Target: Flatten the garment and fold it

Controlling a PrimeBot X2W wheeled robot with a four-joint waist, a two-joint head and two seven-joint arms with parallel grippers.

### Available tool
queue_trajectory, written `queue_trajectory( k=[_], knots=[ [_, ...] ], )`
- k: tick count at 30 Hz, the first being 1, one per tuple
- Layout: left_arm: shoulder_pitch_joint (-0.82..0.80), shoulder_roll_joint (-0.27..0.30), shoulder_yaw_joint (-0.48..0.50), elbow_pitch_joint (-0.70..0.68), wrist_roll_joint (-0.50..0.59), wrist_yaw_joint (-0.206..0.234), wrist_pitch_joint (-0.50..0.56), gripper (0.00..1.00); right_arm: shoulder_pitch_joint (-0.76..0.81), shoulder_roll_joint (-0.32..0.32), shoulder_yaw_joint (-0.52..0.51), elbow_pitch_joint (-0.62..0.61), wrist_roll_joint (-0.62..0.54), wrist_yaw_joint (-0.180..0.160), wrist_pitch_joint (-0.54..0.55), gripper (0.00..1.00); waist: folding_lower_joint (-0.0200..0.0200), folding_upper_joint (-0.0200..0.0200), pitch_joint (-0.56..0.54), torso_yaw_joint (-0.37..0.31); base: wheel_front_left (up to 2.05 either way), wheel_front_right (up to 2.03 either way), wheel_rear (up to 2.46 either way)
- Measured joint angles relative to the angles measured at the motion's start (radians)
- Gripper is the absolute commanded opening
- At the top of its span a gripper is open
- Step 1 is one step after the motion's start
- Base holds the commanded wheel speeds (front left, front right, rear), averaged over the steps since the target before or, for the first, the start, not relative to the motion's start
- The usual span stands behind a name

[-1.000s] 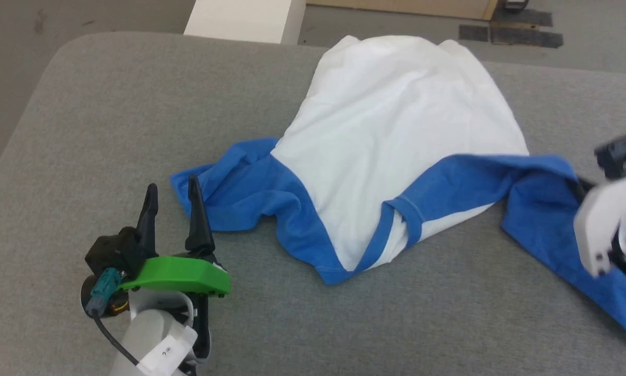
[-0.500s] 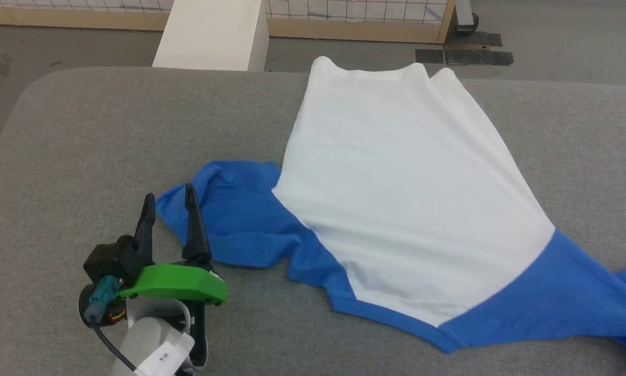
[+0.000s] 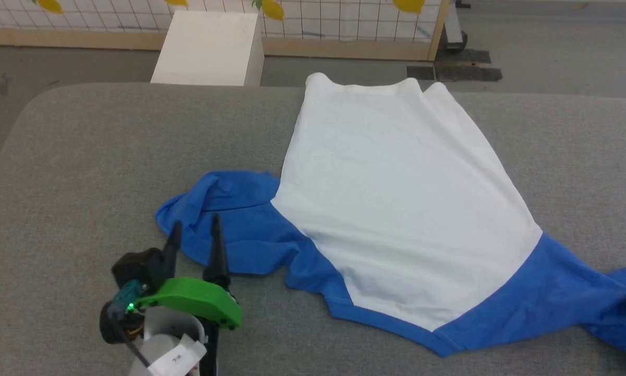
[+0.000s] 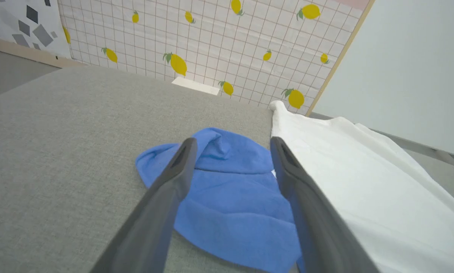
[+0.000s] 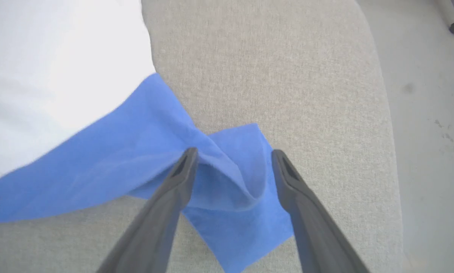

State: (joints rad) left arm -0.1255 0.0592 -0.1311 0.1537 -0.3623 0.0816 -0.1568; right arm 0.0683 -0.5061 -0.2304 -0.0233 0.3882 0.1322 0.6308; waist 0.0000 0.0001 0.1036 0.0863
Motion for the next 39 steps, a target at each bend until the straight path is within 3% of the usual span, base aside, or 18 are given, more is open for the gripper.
queue_trajectory(
  k=[4, 5, 8, 12, 19, 24, 25, 26, 27, 32, 39],
  knots=[
    [0.01, -0.001, -0.071, 0.004, -0.046, -0.005, 0.169, 1.0, 0.002, 0.089, -0.099, -0.086, -0.034, 0.0, -0.008, 1.0, 0.0, 0.0, -0.014, -0.003, 0.0, 0.0, 0.0],
    [0.018, -0.004, -0.138, 0.012, -0.096, 0.002, 0.358, 1.0, 0.012, 0.147, -0.152, -0.143, -0.069, 0.0, 0.003, 1.0, 0.0, 0.0, -0.015, -0.005, 0.0, 0.0, 0.0],
    [0.015, -0.007, -0.175, 0.01, -0.132, 0.028, 0.464, 1.0, 0.016, 0.183, -0.17, -0.186, -0.092, 0.0, 0.01, 1.0, 0.0, 0.0, -0.007, -0.009, 0.0, 0.0, 0.0],
    [-0.017, -0.007, -0.189, 0.035, -0.15, 0.072, 0.522, 1.0, 0.017, 0.22, -0.156, -0.208, -0.099, 0.0, 0.026, 1.0, 0.0, 0.0, 0.013, -0.02, 0.0, 0.0, 0.0],
    [-0.119, -0.009, -0.167, 0.122, -0.16, 0.158, 0.534, 1.0, 0.016, 0.242, -0.127, -0.207, -0.108, 0.0, 0.025, 1.0, 0.0, 0.0, 0.054, -0.059, 0.0, 0.0, 0.0],
    [-0.138, -0.009, -0.159, 0.156, -0.167, 0.165, 0.514, 1.0, 0.016, 0.243, -0.125, -0.199, -0.108, 0.0, 0.019, 1.0, 0.0, 0.0, 0.074, -0.082, 0.0, 0.0, 0.0],
    [-0.142, -0.009, -0.157, 0.158, -0.167, 0.165, 0.508, 0.67, 0.016, 0.243, -0.126, -0.198, -0.109, 0.0, 0.019, 1.0, 0.0, 0.0, 0.077, -0.084, 0.0, 0.0, 0.0],
    [-0.145, -0.009, -0.158, 0.16, -0.168, 0.16, 0.5, 0.27, 0.016, 0.244, -0.126, -0.197, -0.109, 0.0, 0.016, 1.0, 0.0001, 0.0, 0.081, -0.086, 0.0, 0.0, 0.0],
    [-0.147, -0.009, -0.157, 0.161, -0.169, 0.152, 0.487, 0.0, 0.016, 0.244, -0.126, -0.195, -0.109, 0.0, 0.015, 1.0, 0.0, 0.0, 0.084, -0.088, 0.0, 0.0, 0.0],
    [-0.149, -0.01, -0.163, 0.166, -0.187, 0.126, 0.463, 0.0, 0.016, 0.24, -0.106, -0.19, -0.111, 0.0, 0.016, 1.0, 0.0, 0.0, 0.09, -0.084, 0.0, 0.0, 0.0],
    [-0.126, -0.007, -0.156, 0.109, -0.202, 0.12, 0.419, 0.0, 0.089, 0.226, 0.012, -0.228, -0.107, 0.0, 0.066, 1.0, 0.0, 0.0, 0.074, -0.074, 0.0, 0.0, 0.0]
  ],
)
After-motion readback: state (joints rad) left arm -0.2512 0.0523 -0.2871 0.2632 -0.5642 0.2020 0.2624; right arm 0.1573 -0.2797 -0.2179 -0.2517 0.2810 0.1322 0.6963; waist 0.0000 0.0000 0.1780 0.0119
